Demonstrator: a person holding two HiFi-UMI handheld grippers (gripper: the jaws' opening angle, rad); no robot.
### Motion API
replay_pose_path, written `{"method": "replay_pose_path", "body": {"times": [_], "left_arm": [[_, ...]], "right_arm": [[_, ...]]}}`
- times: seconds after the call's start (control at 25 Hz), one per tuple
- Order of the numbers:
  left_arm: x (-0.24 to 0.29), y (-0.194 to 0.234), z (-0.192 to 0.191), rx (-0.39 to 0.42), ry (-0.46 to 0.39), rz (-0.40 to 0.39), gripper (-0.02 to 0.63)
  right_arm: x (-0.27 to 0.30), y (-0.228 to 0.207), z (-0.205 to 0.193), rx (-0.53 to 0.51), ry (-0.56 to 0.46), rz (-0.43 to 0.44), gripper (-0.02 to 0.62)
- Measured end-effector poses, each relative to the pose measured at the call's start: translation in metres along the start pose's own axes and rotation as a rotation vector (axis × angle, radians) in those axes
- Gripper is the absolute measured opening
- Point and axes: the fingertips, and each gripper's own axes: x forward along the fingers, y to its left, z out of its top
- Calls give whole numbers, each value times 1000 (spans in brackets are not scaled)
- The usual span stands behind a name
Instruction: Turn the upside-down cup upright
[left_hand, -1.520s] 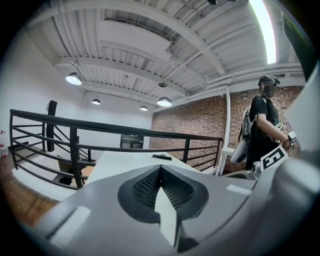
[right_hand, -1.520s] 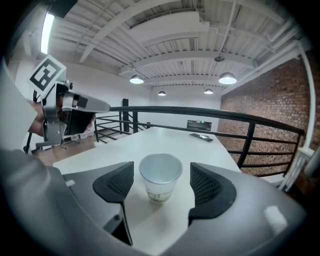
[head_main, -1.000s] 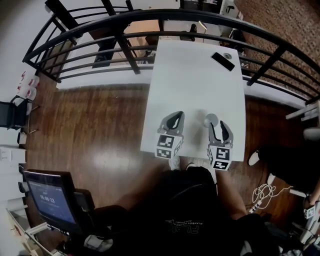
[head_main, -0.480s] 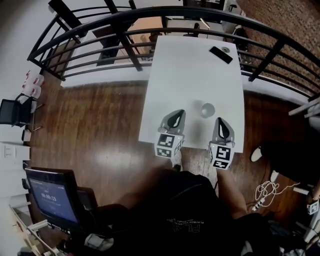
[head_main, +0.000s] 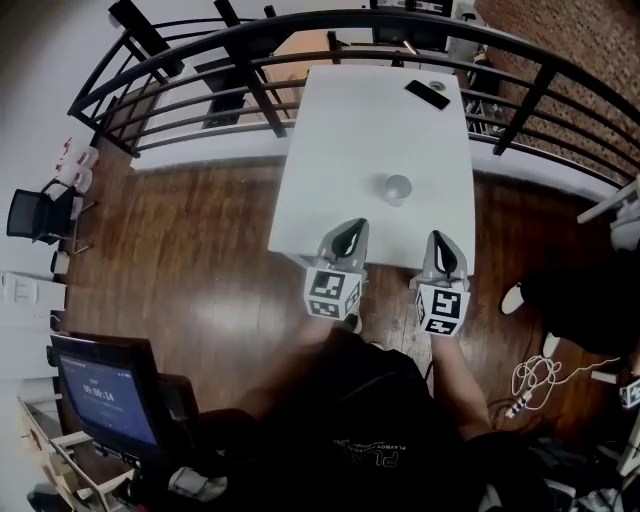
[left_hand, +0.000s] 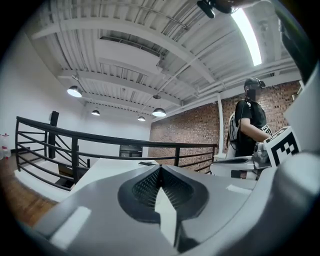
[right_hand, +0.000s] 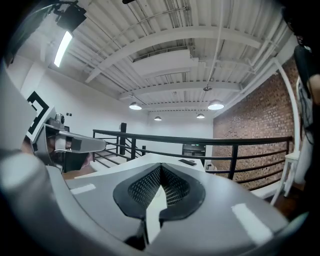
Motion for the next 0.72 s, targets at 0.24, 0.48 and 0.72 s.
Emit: {"method": "replay_pose_path", "body": {"times": [0.24, 0.48, 0.72], "left_arm": [[-49, -24, -9, 39, 5, 41, 0], [-113, -54, -6, 77, 40, 59, 0], [-128, -42, -14, 50, 58, 81, 0]], "right_arm": [[-54, 13, -5, 22, -6, 39, 12], [-124, 29, -1, 34, -14, 47, 12], [-125, 44, -5, 45, -27, 53, 11]]}}
